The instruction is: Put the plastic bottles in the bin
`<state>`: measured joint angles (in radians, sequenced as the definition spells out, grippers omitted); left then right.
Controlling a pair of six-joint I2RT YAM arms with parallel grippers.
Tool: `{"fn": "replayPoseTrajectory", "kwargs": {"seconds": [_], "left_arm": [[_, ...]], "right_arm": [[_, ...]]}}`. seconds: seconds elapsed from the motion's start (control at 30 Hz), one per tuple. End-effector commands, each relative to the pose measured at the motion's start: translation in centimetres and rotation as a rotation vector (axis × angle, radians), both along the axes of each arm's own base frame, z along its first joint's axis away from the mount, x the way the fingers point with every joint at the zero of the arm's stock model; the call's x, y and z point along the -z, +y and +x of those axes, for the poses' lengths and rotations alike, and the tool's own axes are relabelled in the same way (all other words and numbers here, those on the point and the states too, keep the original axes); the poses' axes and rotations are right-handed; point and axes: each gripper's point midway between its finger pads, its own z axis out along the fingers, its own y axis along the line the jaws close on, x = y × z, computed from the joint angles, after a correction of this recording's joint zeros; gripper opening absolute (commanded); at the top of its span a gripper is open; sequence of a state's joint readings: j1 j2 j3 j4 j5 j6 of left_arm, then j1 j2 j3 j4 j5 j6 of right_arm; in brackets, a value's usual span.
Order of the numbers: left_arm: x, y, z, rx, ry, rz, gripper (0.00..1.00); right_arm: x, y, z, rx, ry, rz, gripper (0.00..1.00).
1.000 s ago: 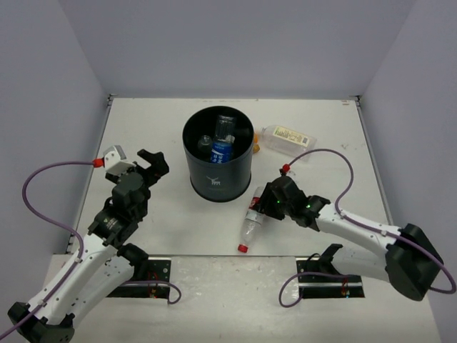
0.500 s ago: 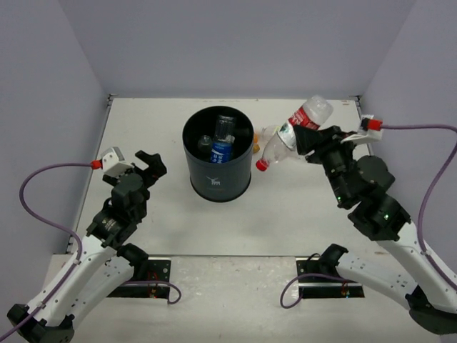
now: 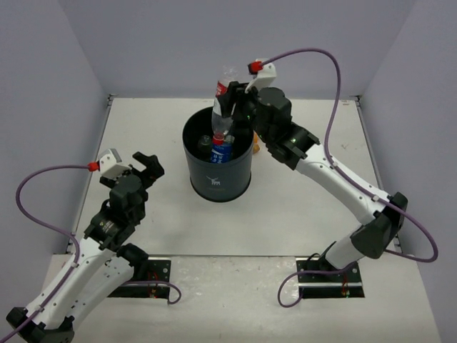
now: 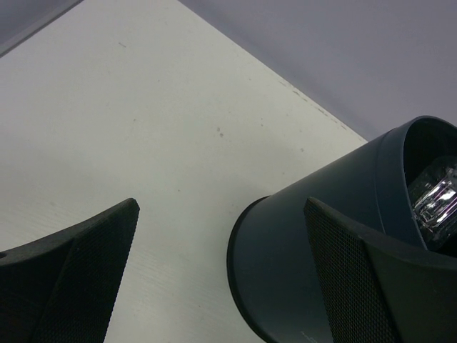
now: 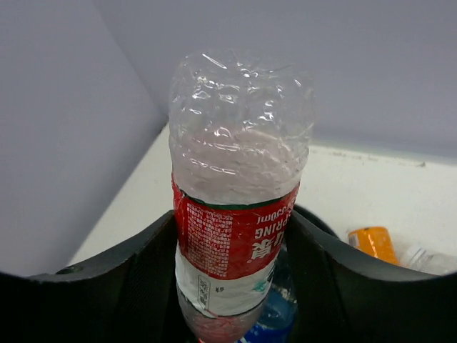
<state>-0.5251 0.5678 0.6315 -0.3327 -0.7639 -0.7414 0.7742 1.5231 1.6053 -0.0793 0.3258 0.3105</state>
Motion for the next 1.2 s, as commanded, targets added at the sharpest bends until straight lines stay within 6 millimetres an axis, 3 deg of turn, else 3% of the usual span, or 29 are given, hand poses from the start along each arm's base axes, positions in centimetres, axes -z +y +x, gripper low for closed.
{"fn": "replayPoseTrajectory", "kwargs": {"seconds": [0.0,0.1,0.27,0.4,0.53,0.67,0.73,0.77,0.87,0.9,0.97,1.0,1.17], "left_arm": [[-1.9,0.7,-0.1,-0.044,-0.046,-0.025,1.00],[-1.7,0.5,0.1,-0.039,-0.036,-0.017,1.00],[-1.4,0.2,0.5,-0.033,-0.023,-0.010,1.00],[-1.3,0.2,0.6,-0.035,-0.016,-0.002,1.00],[-1.4,0.1,0.7,-0.032,-0.019,-0.001,1.00],[-1.6,0.0,0.8,-0.025,-0.018,0.002,1.00],[-1.7,0.0,0.8,-0.027,-0.016,0.004,1.00],[-1.6,0.1,0.7,-0.029,-0.015,0.004,1.00],[-1.6,0.1,0.7,-0.035,-0.011,0.004,1.00],[-1.5,0.1,0.8,-0.035,-0.009,0.003,1.00],[-1.8,0.0,0.8,-0.030,-0.008,0.002,1.00],[-1.6,0.0,0.9,-0.031,0.000,0.006,1.00],[-1.1,-0.1,1.1,-0.041,0.019,0.005,1.00]], "right_arm": [[-1.9,1.8,-2.1,-0.155,-0.047,0.020,0.86],[-1.7,1.1,-2.3,-0.140,-0.040,-0.015,0.97],[-3.1,-1.0,-2.7,-0.103,-0.066,-0.016,0.99],[-3.9,-5.3,-1.4,-0.048,-0.033,0.017,0.99],[-3.0,-8.4,0.6,-0.077,0.097,0.102,0.99],[-0.3,-10.8,4.6,0.000,0.187,0.070,0.99],[1.5,-11.0,6.8,-0.008,0.238,0.068,0.99],[1.3,-11.0,7.3,-0.031,0.236,0.073,0.99],[4.3,-10.2,11.4,-0.054,0.272,0.023,0.99],[5.5,-10.0,12.8,-0.053,0.285,0.005,0.99],[10.4,-9.0,15.9,-0.075,0.351,-0.058,0.99],[10.0,-8.4,16.5,-0.107,0.350,-0.061,0.99],[19.5,-6.1,20.3,-0.160,0.490,-0.094,0.99]]}}
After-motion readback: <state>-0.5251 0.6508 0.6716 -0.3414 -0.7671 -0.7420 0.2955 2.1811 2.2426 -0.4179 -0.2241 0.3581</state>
